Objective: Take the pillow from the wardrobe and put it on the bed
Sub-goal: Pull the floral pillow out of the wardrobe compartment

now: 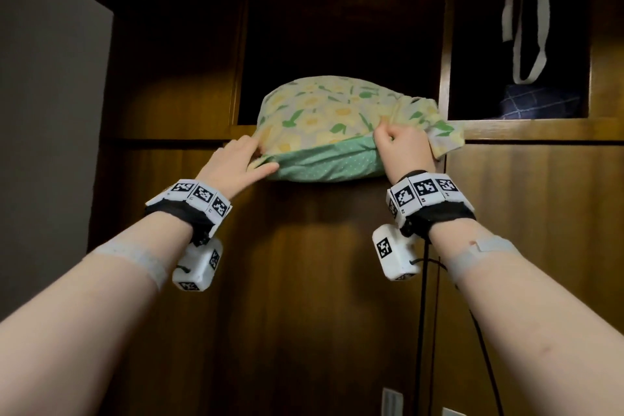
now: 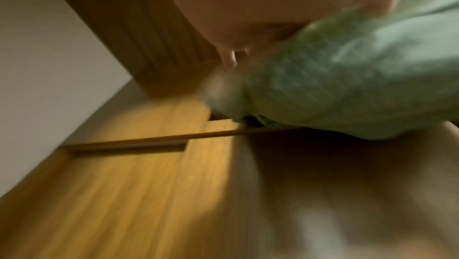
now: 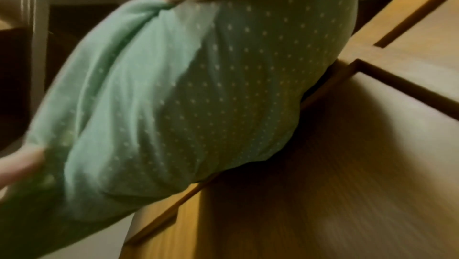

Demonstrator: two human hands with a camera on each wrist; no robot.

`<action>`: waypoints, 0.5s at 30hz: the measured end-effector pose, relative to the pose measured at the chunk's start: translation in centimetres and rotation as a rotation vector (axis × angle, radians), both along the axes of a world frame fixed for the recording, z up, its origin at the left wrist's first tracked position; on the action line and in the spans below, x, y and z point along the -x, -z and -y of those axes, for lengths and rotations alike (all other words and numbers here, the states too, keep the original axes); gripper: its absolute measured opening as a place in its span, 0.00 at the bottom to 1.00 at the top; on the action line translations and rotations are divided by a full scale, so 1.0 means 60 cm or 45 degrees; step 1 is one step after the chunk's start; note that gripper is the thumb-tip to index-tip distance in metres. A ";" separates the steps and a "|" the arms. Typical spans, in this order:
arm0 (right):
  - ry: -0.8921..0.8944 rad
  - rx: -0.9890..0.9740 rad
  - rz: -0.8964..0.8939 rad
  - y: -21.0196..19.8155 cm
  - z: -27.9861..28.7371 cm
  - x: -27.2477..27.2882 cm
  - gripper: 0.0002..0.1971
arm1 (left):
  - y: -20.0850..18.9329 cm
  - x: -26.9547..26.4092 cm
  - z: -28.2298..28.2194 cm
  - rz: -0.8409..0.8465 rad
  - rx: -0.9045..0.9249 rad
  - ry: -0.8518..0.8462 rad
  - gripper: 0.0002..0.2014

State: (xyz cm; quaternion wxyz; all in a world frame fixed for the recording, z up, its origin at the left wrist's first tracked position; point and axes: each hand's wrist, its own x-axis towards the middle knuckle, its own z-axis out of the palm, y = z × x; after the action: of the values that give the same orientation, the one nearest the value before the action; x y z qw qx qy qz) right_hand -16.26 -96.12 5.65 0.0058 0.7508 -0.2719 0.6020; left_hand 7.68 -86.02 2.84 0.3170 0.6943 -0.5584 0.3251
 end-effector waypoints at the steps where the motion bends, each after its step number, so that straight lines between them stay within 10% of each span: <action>1: 0.011 -0.033 -0.014 0.004 -0.004 0.008 0.26 | 0.009 0.003 -0.013 -0.020 -0.013 -0.009 0.21; 4: 0.032 -0.143 -0.074 0.015 -0.012 0.028 0.24 | 0.028 0.031 -0.033 -0.145 -0.014 -0.033 0.20; 10: 0.102 -0.342 -0.290 0.059 -0.002 0.059 0.25 | 0.021 0.106 -0.030 -1.145 0.099 0.468 0.36; 15: 0.217 -0.501 -0.476 0.108 0.044 0.069 0.23 | 0.013 0.114 0.017 -1.394 -0.014 0.605 0.45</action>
State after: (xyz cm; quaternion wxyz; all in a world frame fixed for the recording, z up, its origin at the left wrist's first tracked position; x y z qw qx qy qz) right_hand -20.39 -98.75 -0.83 -0.0395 0.8098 -0.4399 0.3861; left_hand 0.84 -87.02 2.04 0.6192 0.6186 -0.4554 -0.1626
